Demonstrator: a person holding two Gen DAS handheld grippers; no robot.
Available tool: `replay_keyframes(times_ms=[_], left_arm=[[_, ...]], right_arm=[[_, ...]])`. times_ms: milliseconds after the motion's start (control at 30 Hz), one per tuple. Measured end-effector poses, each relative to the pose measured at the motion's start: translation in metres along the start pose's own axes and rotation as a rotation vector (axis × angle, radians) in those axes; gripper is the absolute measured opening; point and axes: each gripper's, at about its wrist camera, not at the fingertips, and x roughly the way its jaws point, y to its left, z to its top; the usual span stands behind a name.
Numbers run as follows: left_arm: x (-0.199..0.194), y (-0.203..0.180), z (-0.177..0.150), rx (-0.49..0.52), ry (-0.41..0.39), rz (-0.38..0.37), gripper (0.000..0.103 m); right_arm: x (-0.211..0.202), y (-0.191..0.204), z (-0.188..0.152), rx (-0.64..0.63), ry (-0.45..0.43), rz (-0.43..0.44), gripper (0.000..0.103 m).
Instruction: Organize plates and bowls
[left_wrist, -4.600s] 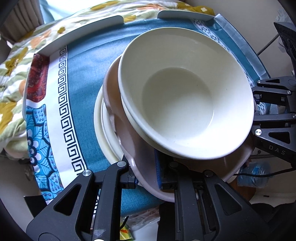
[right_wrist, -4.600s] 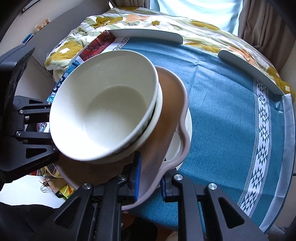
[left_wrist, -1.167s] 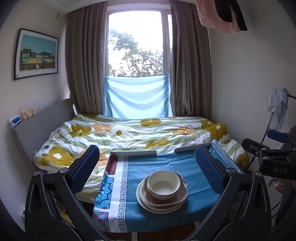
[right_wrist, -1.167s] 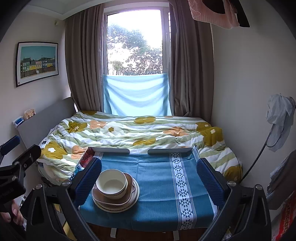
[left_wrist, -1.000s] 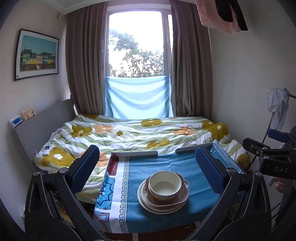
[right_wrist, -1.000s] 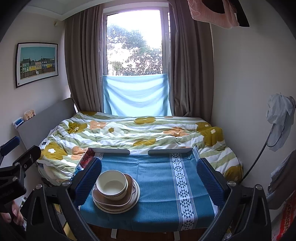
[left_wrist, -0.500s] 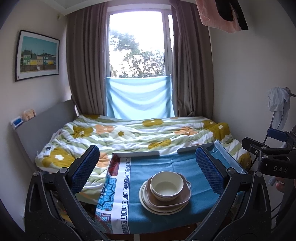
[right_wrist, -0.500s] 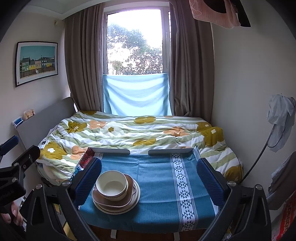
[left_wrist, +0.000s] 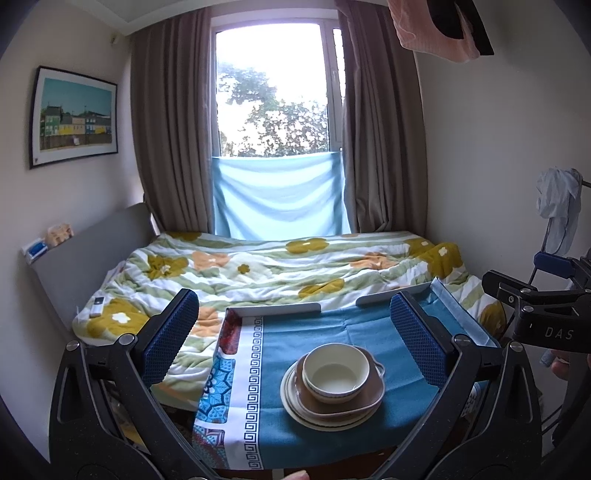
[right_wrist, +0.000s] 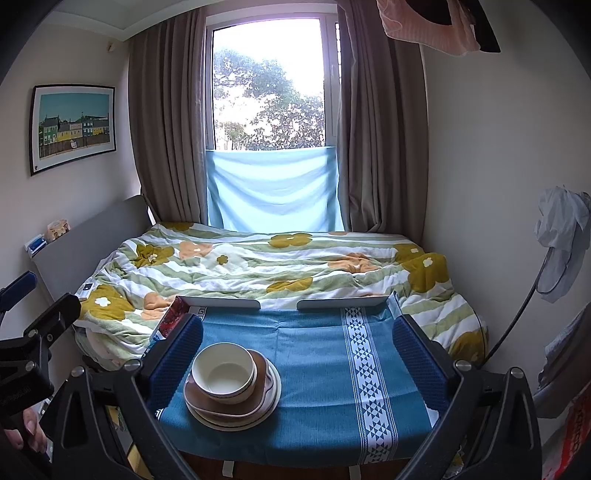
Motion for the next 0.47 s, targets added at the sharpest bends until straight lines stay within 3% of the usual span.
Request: replay_keyframes(times_ms=[467], left_arm=[[0.017, 0.003, 0.005, 0.001, -0.029, 0.009, 0.103]], right_arm=[[0.019, -0.003, 0.007, 0.005, 0.006, -0.001, 0.102]])
